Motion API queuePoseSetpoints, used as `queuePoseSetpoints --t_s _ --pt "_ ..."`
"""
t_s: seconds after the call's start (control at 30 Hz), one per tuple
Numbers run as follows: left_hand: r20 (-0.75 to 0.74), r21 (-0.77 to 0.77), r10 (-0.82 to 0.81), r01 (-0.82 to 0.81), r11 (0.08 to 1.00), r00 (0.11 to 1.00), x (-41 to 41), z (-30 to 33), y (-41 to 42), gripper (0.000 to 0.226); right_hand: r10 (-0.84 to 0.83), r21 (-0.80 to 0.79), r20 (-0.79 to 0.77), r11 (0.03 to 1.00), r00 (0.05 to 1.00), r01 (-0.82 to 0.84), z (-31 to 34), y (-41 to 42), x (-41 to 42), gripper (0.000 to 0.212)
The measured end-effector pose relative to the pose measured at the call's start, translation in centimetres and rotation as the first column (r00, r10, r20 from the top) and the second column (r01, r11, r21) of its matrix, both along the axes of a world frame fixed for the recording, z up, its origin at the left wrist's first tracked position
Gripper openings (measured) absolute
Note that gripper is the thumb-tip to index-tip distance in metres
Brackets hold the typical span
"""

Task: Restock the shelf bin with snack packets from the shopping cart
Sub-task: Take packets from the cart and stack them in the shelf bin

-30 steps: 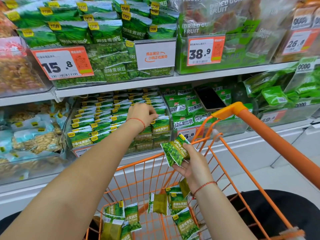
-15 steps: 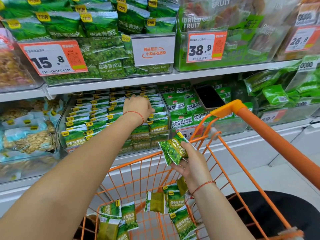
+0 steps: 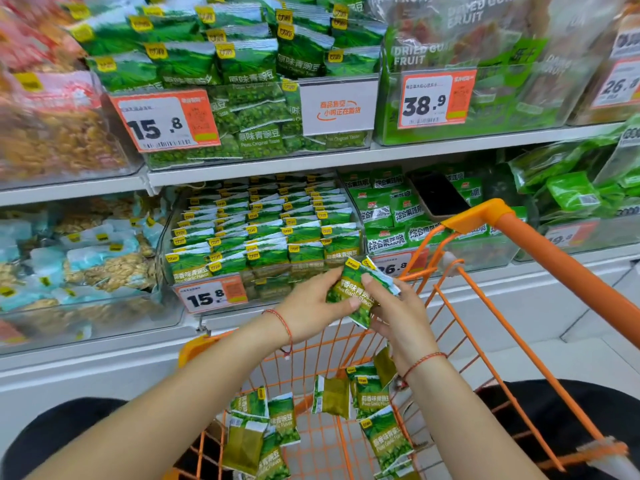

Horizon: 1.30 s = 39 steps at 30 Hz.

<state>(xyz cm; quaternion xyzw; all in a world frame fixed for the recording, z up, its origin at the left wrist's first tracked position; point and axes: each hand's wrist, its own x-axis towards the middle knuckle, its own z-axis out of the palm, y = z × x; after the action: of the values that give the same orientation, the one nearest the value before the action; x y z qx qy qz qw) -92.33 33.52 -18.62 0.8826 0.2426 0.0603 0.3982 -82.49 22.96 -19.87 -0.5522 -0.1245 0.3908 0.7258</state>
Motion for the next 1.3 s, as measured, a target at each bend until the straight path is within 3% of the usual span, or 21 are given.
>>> queuePoseSetpoints --t_s 0.1,0.2,0.33,0.4,0.5,0.7,0.77,0.8,0.87,0.9,0.97,1.03,1.1,1.17,1.3 --pt "0.001 0.140 0.051 -0.051 0.989 0.999 0.0 -0.5 -0.3 0.064 0.072 0.078 -0.031 0.995 0.997 -0.070 0.3 -0.5 -0.4 0.005" --pt "-0.028 0.128 0.080 -0.076 0.989 0.996 0.0 -0.2 -0.5 0.070 0.116 0.127 -0.033 0.986 0.993 -0.111 0.2 -0.7 -0.6 0.015" --pt "0.082 0.110 0.043 -0.052 0.993 0.996 0.1 0.7 -0.8 0.054 0.089 0.065 -0.018 0.994 0.996 -0.088 -0.1 -0.6 -0.4 0.017" --pt "0.155 0.039 0.061 -0.068 0.997 0.986 0.2 0.9 -0.6 0.064 0.078 0.004 0.008 0.997 0.997 -0.078 0.0 -0.6 -0.2 0.022" --pt "0.100 0.065 -0.025 0.018 0.998 0.995 0.4 1.5 -0.5 0.082 0.118 -0.066 0.056 0.991 0.991 -0.114 0.1 -0.7 -0.2 0.025" --pt "0.003 0.147 -0.004 0.004 0.989 1.000 1.3 1.7 0.1 0.058 0.101 -0.082 0.041 0.992 0.994 -0.097 -0.2 -0.5 0.1 0.013" --pt "-0.023 0.072 -0.041 0.042 0.997 0.999 1.5 1.9 0.2 0.052 0.082 -0.064 -0.001 0.995 0.997 -0.082 -0.2 -0.6 0.2 0.014" --pt "-0.002 -0.036 -0.057 0.057 0.998 0.998 1.6 2.1 0.3 0.046 0.070 -0.061 -0.021 0.996 0.997 -0.071 -0.3 -0.6 0.3 0.015" --pt "0.077 -0.237 0.049 -0.030 0.971 0.996 2.1 2.2 1.0 0.035 0.008 -0.067 -0.060 0.998 0.998 -0.012 -0.4 -0.6 0.4 0.020" --pt "0.095 -0.239 0.139 -0.113 0.964 0.986 2.6 1.9 1.7 0.031 -0.044 -0.070 -0.083 0.997 0.996 0.038 -0.4 -0.5 0.5 0.022" --pt "0.046 0.061 0.211 -0.213 0.975 0.976 3.6 1.1 3.4 0.035 -0.133 -0.076 -0.125 0.989 0.983 0.125 -0.4 -0.5 0.7 0.031" --pt "-0.105 0.434 0.143 -0.084 0.897 0.984 4.6 0.1 4.9 0.044 -0.172 -0.080 -0.152 0.984 0.973 0.161 -0.4 -0.6 0.9 0.043" --pt "-0.279 0.686 0.068 0.150 0.712 0.958 5.4 -0.4 6.0 0.045 -0.166 -0.074 -0.168 0.985 0.972 0.156 -0.4 -0.8 1.1 0.041" --pt "-0.398 0.795 0.049 0.318 0.517 0.916 5.9 0.0 6.5 0.044 -0.154 -0.071 -0.178 0.987 0.972 0.143 -0.4 -0.9 1.3 0.039" --pt "-0.484 0.850 0.067 0.451 0.272 0.872 5.8 1.1 7.6 0.045 -0.128 -0.089 -0.217 0.990 0.968 0.111 -0.6 -0.6 1.4 0.042"
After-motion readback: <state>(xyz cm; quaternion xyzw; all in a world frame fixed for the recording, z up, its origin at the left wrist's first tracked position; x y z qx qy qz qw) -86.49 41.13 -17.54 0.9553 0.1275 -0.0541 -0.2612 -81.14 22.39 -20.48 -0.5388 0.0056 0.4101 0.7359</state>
